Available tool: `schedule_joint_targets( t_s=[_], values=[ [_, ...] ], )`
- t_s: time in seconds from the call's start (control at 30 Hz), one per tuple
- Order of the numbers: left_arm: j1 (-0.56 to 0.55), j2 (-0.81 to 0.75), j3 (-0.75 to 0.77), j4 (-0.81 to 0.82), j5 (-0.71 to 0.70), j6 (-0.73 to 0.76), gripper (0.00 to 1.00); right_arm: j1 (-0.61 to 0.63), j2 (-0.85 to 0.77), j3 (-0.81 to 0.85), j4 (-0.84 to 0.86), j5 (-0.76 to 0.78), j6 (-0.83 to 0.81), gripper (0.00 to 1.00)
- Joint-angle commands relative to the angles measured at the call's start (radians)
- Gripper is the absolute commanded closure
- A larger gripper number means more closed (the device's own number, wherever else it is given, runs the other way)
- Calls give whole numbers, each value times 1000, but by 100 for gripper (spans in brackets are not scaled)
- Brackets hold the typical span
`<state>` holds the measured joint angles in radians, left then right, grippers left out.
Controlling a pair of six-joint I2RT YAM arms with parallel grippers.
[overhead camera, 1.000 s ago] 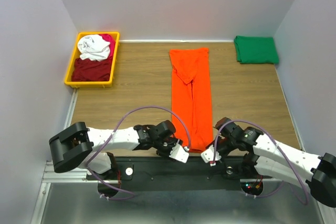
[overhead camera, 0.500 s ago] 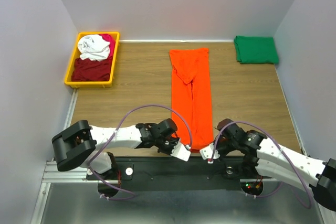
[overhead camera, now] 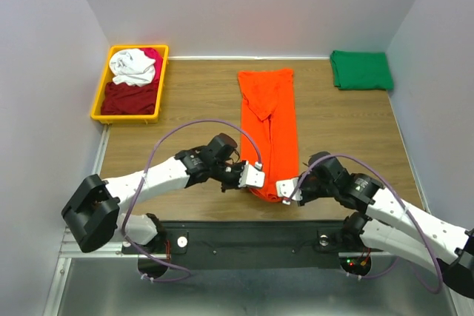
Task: Fold and stack the t-shirts
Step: Fold the tshirt
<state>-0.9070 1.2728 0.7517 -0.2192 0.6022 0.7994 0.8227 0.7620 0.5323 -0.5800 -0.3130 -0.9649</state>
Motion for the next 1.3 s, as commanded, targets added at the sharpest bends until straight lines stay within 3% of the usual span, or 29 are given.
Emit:
schedule_joint_targets(
  t_s=[0.0, 0.13, 0.3, 0.6, 0.93, 1.2, 1.23, 1.27],
  values=[
    [60, 33, 66, -28, 59, 35, 100, -62, 42, 41, 100, 29, 11, 99],
    [132, 103, 130, 12, 70, 40, 100, -300, 147, 86, 134, -99, -98, 100],
    [195, 186, 201, 23, 68, 89, 100, -436, 367, 230, 160, -216, -227, 99],
    [296, 387, 409, -2, 65, 178, 100, -519, 592, 348, 232, -296, -359, 100],
    [410, 626, 717, -117, 80, 254, 100, -608, 799, 504, 324, -330, -393, 100],
    [459, 793, 905, -101, 51, 222, 100, -631, 964, 584, 428, -301, -365, 99],
    [462, 821, 940, -103, 47, 218, 100, -631, 979, 586, 454, -293, -354, 97],
    [465, 833, 955, -97, 38, 212, 94, -631, 985, 583, 471, -288, -348, 86]
  ],
)
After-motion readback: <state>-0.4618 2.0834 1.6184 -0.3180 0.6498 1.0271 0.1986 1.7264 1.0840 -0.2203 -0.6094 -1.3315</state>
